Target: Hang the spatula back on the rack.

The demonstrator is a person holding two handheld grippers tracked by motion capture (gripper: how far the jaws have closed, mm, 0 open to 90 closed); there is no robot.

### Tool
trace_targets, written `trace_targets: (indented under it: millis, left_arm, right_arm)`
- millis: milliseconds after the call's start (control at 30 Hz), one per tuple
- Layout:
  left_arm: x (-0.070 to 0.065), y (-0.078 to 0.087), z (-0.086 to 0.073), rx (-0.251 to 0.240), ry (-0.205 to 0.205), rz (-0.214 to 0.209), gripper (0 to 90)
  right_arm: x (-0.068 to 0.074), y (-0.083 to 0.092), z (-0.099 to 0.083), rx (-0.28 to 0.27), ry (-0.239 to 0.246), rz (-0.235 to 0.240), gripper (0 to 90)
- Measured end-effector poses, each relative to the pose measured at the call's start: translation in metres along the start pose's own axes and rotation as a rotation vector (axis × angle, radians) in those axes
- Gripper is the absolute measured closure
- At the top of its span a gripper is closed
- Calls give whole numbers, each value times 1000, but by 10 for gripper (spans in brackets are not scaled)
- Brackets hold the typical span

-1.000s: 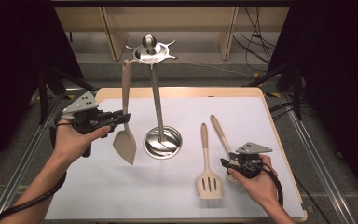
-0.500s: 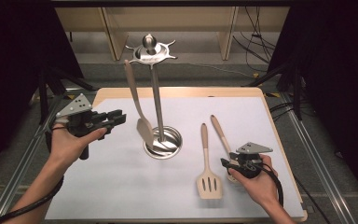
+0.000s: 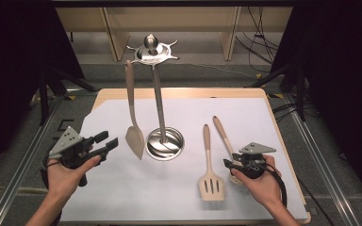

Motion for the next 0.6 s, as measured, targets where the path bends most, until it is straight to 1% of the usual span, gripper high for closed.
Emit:
trace_targets:
  millis: [33, 67, 133, 167, 200, 233, 267, 300, 333, 367, 433, 467, 500, 533, 567, 600]
  left_arm:
    - [-1, 1, -7, -7, 10, 12, 468]
    - [-2, 1, -11, -7, 12, 18, 459]
    - [-4, 3, -23, -16, 9, 38, 454]
    - [-4, 3, -23, -16, 9, 38, 456]
    - [-5, 3, -26, -18, 13, 40, 456]
    - [-6, 2, -29, -25, 17, 38, 459]
    - [-7, 2, -32, -22, 17, 38, 465]
    - [-8, 0, -34, -24, 14, 31, 470]
    - [-9, -1, -36, -19, 13, 29, 475]
    - [-10, -2, -38, -11, 12, 28, 478]
    - [-11, -3, -40, -10, 14, 29, 489]
    - [-11, -3, -39, -11, 7, 26, 497]
    - [-11, -4, -38, -17, 10, 28, 497]
    - [-13, -2, -35, -26, 2, 35, 516]
    - [-14, -2, -33, -42, -3, 31, 526]
    - [-14, -1, -31, -49, -15, 33, 541]
  right_arm:
    - [1, 2, 1, 18, -16, -1, 569]
    - [1, 1, 1, 0, -22, -17, 572]
    - [-1, 2, 1, 9, -10, -13, 578]
    - [-1, 2, 1, 9, -10, -13, 578]
    - [-1, 3, 1, 11, -19, -12, 579]
    - [-1, 3, 1, 10, -15, -13, 580]
    - [-1, 3, 2, 10, -19, -12, 580]
    - [-1, 4, 2, 8, -25, -10, 580]
    - [0, 4, 2, 18, -41, -3, 580]
    - [-1, 4, 2, 6, -29, -15, 580]
    - [-1, 3, 2, 5, -29, -9, 580]
    - [-1, 4, 2, 3, -34, -14, 580]
    - [-1, 4, 2, 3, -34, -14, 580]
    - [-2, 3, 2, 4, -29, -5, 580]
    - [-3, 1, 1, -16, -11, -15, 580]
    - [-3, 2, 1, -10, -10, -14, 580]
Point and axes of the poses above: each handheld gripper's, and its own axes: y roughly backward along the jaws, z roughly out of its top, x roughly to its left, the point moved 1 cm from there along -y, roughly forward along the jaws, and after that the axes turned 11 degrees about -z, right-handed, at the moved point
